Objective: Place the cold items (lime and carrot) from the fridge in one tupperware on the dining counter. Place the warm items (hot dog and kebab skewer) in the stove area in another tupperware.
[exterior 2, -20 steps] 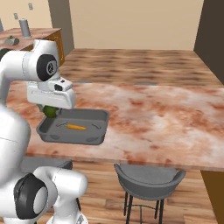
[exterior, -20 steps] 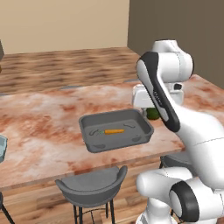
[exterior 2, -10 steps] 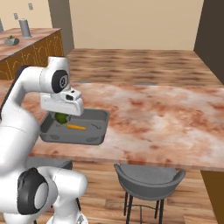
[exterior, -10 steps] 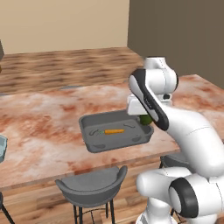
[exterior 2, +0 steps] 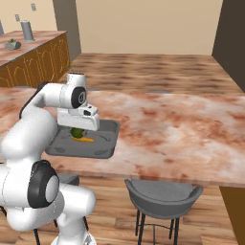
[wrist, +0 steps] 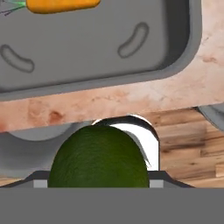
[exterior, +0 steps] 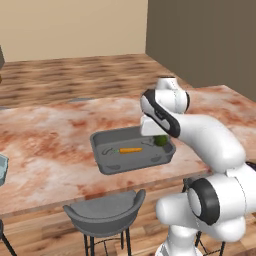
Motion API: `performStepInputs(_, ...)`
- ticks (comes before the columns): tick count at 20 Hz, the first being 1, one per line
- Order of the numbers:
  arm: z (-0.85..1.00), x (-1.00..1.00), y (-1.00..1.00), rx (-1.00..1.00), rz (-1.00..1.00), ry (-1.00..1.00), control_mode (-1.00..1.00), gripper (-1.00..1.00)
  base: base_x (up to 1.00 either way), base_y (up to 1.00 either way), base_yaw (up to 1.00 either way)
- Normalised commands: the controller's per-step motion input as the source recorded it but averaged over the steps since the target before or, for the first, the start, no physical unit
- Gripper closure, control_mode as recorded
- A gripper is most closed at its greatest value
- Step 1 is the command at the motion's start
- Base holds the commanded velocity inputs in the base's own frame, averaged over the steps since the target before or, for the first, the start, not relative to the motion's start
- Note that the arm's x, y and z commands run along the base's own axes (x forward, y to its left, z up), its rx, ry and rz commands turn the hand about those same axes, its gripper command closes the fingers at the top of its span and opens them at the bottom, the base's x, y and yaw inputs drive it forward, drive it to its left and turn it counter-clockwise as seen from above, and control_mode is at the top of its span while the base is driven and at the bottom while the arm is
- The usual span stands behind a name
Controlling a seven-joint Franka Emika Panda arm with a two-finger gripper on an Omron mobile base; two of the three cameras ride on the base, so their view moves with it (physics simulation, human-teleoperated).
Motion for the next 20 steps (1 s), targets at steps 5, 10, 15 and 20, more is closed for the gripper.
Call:
performStepInputs(5, -0.47, 0.57, -0.02, 0.0, 0.01, 0.04, -1.0, 1.0, 0.0, 0.0, 0.0)
performStepInputs(10, -0.42, 0.39, 0.0, 0.0, 0.0, 0.01, -1.0, 1.0, 0.0, 0.0, 0.0)
performStepInputs(15, -0.38, 0.31, 0.0, 0.0, 0.0, 0.0, -1.0, 1.0, 0.0, 0.0, 0.0)
performStepInputs(20, -0.36, 0.3, 0.0, 0.0, 0.0, 0.0, -1.0, 1.0, 0.0, 0.0, 0.0)
